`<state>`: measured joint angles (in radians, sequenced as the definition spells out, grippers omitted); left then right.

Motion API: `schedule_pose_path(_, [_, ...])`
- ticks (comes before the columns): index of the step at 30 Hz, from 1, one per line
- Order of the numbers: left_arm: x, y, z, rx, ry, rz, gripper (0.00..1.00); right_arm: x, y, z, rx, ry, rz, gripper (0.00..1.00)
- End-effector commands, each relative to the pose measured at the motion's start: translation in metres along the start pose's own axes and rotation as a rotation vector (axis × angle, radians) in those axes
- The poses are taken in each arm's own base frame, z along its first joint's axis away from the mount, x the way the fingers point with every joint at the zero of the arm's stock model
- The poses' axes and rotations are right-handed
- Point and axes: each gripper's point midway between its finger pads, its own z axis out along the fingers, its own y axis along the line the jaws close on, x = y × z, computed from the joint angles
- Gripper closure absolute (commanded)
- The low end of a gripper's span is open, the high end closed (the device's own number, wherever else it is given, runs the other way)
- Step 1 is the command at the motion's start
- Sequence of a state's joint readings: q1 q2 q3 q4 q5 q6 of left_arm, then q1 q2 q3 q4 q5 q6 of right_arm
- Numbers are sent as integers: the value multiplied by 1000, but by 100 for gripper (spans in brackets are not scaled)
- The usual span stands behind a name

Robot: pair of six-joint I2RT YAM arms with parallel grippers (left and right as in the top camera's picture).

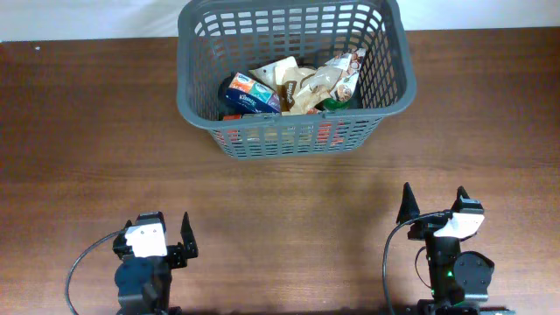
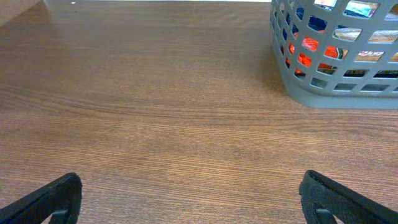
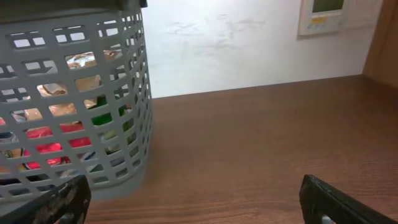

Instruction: Pack container

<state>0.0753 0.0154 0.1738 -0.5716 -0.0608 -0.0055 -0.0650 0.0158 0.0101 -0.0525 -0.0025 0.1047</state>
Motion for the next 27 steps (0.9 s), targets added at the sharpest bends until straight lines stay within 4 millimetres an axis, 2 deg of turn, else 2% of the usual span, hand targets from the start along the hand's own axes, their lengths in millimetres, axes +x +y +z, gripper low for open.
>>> schedule_pose_path(1, [0,3,0,-13,-6,-12,1,1,6,-1,-41,0,-36,1])
schedule_pose_path(4, [0,3,0,-13,-6,-12,1,5,12,-1,-73,15,-70,1])
schedule_pose_path(27, [0,3,0,-13,-6,-12,1,5,11,-1,-72,14,-70,1])
